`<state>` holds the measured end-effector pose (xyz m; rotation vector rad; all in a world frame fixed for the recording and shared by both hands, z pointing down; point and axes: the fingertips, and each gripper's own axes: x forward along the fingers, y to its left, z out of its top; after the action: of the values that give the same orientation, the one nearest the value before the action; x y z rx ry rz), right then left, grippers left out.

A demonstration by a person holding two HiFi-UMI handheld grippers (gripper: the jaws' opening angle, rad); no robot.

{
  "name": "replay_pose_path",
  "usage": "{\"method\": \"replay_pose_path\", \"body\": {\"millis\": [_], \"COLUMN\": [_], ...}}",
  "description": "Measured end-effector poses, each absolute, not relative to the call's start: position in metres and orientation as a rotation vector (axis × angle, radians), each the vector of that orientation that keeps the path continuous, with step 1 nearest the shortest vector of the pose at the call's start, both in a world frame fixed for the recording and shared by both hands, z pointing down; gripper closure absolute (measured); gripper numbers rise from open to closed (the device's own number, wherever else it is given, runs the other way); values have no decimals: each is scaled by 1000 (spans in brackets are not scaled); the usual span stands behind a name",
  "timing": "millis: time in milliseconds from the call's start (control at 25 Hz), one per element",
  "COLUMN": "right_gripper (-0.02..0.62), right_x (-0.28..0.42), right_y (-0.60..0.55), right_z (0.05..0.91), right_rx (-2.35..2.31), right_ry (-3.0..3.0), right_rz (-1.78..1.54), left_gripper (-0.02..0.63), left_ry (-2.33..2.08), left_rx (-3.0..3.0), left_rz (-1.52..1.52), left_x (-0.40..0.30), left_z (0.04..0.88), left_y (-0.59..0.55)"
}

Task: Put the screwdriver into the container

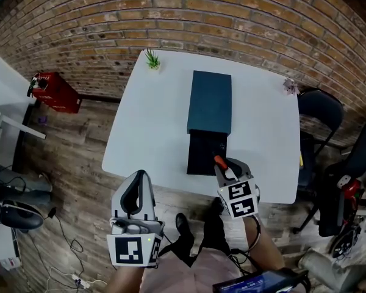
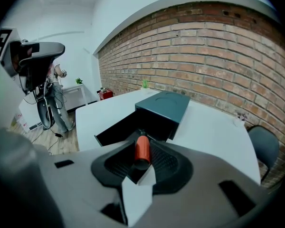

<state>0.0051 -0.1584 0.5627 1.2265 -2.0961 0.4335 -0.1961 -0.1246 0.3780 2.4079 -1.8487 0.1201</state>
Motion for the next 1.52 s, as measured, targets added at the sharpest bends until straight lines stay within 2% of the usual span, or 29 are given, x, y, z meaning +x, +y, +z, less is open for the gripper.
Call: {"method": "replay_pose_path", "body": {"millis": [920, 1520], "right_gripper": [487, 479], "right_x": [-12, -12], "right_y": [-176, -170], "right_z": [592, 578], "right_rx": [1110, 1128], "right_ry": [-2066, -2113], "right_rz": [460, 435], "left_gripper": [594, 594], "left_ry": [-1866, -1876], "left_rx": [2346, 2365], "left_rz": [161, 158], "left_x": [-207, -197], "left_z": [394, 386], "left_y": [-144, -129]}}
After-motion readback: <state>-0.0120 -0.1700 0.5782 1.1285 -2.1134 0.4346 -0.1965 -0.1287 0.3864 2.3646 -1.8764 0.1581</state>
